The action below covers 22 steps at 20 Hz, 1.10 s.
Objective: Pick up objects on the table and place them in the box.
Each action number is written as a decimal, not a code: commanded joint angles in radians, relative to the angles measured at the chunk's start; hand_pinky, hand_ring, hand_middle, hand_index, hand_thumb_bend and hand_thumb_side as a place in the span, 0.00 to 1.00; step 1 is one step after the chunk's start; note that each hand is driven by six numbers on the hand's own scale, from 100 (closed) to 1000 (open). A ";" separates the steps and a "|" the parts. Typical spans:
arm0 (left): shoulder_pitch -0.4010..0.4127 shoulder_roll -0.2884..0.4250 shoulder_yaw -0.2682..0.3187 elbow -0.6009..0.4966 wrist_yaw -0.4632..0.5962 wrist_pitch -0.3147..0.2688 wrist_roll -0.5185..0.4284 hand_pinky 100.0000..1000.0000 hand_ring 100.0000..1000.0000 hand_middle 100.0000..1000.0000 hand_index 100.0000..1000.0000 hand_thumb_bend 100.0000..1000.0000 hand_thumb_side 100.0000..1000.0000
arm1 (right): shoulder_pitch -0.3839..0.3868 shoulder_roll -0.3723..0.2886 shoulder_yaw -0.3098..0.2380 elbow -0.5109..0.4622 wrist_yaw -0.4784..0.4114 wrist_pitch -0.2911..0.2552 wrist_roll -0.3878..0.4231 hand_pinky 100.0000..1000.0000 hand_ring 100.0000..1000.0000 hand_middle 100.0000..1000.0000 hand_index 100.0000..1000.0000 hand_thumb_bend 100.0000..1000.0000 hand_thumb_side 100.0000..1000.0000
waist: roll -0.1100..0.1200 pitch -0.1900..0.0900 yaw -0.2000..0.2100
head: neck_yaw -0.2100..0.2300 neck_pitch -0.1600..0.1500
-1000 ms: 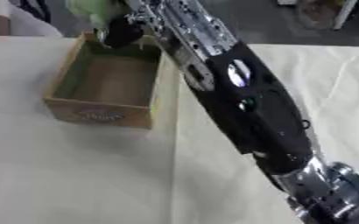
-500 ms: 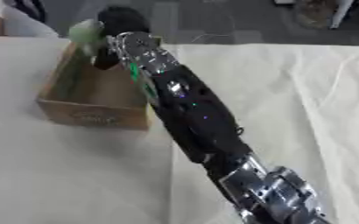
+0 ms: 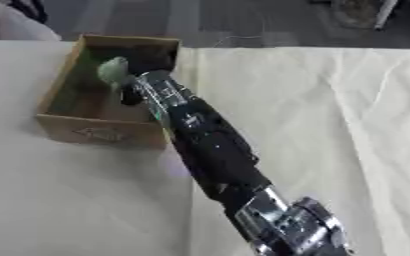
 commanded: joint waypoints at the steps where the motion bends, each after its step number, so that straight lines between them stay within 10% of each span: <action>1: -0.007 0.008 -0.002 -0.019 -0.002 -0.002 -0.003 0.23 0.29 0.32 0.59 0.00 0.93 | -0.026 0.003 -0.011 -0.003 0.000 -0.017 0.029 0.93 0.94 0.61 0.87 0.00 0.37 | 0.006 -0.019 0.003 | 0.000 -0.011; 7: -0.006 0.008 -0.002 -0.019 -0.002 -0.001 -0.004 0.23 0.29 0.32 0.59 0.00 0.93 | -0.035 0.005 -0.009 -0.022 -0.005 -0.022 0.056 0.94 0.98 0.78 1.00 0.16 0.43 | 0.006 -0.022 0.005 | -0.001 -0.011; 22: -0.002 0.012 0.001 -0.019 -0.001 0.004 -0.004 0.23 0.29 0.32 0.59 0.00 0.93 | -0.067 -0.008 -0.006 -0.035 0.078 -0.018 0.085 0.95 0.99 0.80 1.00 0.38 0.43 | 0.003 -0.034 -0.003 | 0.005 -0.006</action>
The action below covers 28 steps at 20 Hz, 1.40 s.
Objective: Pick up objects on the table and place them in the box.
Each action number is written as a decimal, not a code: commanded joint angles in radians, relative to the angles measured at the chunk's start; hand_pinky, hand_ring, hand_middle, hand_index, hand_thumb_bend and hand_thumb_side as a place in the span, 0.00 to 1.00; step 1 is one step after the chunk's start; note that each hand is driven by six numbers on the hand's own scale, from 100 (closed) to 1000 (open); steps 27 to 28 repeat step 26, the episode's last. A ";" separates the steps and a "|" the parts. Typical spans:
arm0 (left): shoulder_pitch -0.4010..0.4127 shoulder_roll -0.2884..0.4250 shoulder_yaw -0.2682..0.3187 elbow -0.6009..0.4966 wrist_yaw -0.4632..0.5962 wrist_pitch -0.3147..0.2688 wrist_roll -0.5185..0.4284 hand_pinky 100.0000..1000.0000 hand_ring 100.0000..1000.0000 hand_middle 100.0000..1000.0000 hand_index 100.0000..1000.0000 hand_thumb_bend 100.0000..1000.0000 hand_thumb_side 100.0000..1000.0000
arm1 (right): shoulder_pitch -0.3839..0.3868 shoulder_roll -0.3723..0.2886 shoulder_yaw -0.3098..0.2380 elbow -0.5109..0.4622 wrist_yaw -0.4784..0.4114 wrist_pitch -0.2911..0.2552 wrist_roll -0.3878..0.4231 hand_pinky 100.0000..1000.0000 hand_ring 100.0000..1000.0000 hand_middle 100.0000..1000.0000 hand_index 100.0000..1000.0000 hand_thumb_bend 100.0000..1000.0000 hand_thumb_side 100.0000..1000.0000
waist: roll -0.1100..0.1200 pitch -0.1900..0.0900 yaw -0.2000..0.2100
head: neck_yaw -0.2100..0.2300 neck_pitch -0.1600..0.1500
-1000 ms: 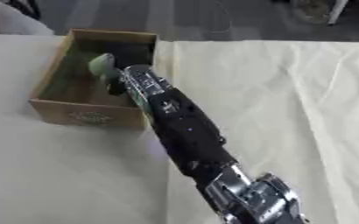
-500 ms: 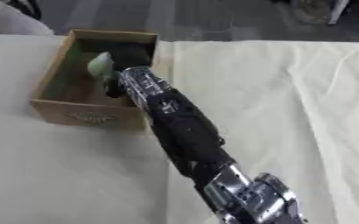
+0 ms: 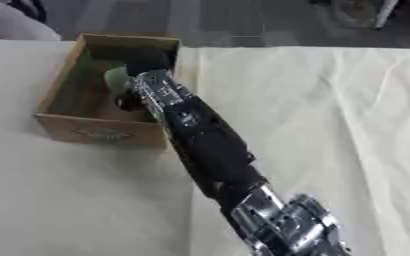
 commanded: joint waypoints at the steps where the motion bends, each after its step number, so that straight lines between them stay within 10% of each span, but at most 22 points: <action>1: -0.001 0.015 0.001 -0.019 -0.001 0.002 -0.001 0.23 0.29 0.32 0.59 0.00 0.93 | -0.037 -0.015 0.000 -0.034 0.011 -0.008 0.014 0.95 0.99 0.80 1.00 0.39 0.43 | 0.004 -0.029 0.000 | 0.004 -0.005; 15: 0.007 0.027 0.008 -0.019 0.003 0.004 0.008 0.23 0.29 0.32 0.59 0.00 0.92 | -0.064 -0.100 0.050 -0.170 -0.078 -0.075 0.075 0.94 0.99 0.79 1.00 0.33 0.48 | 0.004 -0.057 -0.022 | 0.027 0.014; 28: 0.014 0.035 0.015 -0.019 0.006 0.000 0.019 0.23 0.29 0.32 0.59 0.00 0.92 | 0.039 -0.266 0.169 -0.514 -0.283 -0.136 0.151 0.93 0.98 0.77 1.00 0.31 0.53 | 0.010 -0.075 -0.035 | 0.060 0.022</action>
